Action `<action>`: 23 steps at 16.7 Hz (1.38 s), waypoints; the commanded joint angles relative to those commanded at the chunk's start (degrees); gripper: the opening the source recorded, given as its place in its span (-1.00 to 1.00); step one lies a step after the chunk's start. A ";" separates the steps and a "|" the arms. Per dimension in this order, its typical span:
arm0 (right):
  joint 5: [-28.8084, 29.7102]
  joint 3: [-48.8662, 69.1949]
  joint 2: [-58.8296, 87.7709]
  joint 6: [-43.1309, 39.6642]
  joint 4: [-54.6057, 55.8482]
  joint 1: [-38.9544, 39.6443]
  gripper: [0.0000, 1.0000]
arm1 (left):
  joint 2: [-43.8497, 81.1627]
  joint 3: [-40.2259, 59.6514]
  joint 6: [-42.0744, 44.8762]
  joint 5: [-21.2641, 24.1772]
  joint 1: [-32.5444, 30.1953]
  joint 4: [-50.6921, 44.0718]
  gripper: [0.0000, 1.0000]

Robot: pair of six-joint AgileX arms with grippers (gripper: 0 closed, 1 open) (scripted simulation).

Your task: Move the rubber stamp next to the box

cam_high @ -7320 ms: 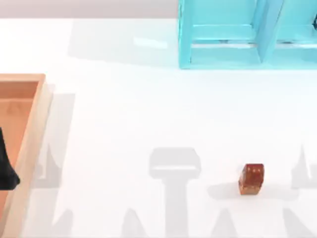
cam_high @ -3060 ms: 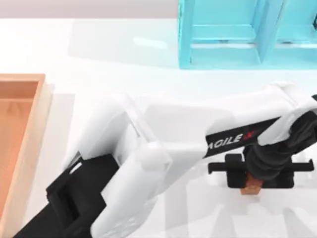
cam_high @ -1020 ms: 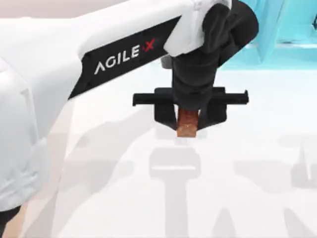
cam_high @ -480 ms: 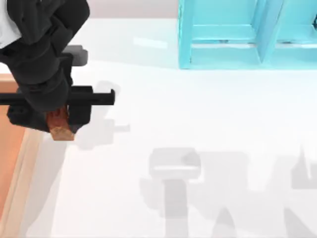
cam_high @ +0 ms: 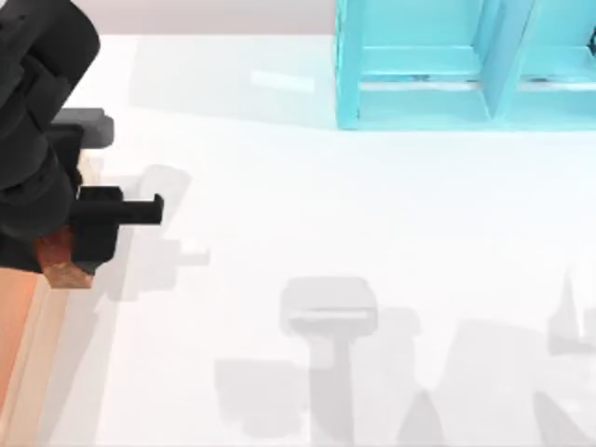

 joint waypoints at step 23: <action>0.00 0.00 0.00 0.00 0.00 0.00 1.00 | 3.23 -11.82 0.64 0.06 0.59 15.06 0.21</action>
